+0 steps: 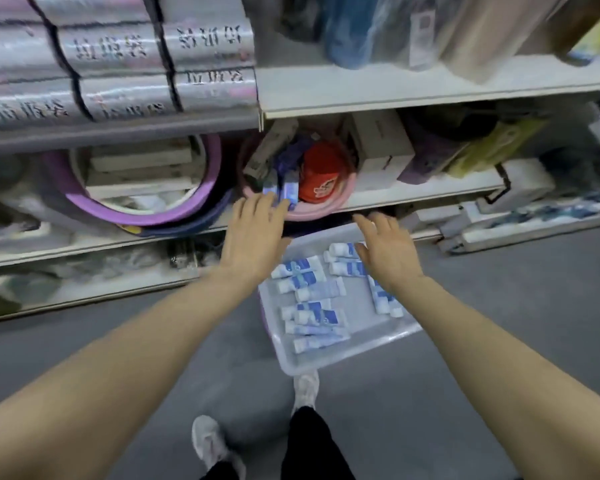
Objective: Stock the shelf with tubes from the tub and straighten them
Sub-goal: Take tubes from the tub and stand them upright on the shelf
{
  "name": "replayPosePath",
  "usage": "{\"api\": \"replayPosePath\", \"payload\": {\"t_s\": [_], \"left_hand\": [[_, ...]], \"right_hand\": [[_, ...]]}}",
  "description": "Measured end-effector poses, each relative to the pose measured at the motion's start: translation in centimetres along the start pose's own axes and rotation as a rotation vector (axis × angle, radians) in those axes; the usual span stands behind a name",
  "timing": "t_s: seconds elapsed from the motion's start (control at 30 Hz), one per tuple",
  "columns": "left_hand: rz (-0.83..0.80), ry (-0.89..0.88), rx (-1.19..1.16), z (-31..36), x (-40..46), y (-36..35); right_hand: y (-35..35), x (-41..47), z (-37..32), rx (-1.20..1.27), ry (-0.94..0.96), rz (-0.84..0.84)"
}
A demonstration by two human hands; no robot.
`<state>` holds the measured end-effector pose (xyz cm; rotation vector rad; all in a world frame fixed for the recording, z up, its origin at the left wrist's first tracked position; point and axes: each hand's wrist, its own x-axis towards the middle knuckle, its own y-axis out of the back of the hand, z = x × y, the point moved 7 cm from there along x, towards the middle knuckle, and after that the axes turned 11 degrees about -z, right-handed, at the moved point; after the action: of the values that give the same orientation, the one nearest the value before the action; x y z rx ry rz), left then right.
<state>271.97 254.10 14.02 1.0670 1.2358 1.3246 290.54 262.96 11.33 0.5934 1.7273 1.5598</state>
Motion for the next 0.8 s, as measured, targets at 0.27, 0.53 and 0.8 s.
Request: {"api": "replayPosePath", "payload": {"t_s": [0.27, 0.53, 0.8], "left_hand": [[-0.327, -0.019, -0.094, 5.8, 0.4, -16.5], [-0.594, -0.016, -0.154, 8.1, -1.8, -27.3], [-0.711, -0.089, -0.122, 10.3, -3.1, -32.9]], "right_hand": [[-16.4, -1.3, 8.9, 0.128, -0.166, -0.349], [-26.4, -1.0, 13.0, 0.183, -0.371, -0.605], [-31.3, 1.0, 14.3, 0.242, -0.486, -0.665]]}}
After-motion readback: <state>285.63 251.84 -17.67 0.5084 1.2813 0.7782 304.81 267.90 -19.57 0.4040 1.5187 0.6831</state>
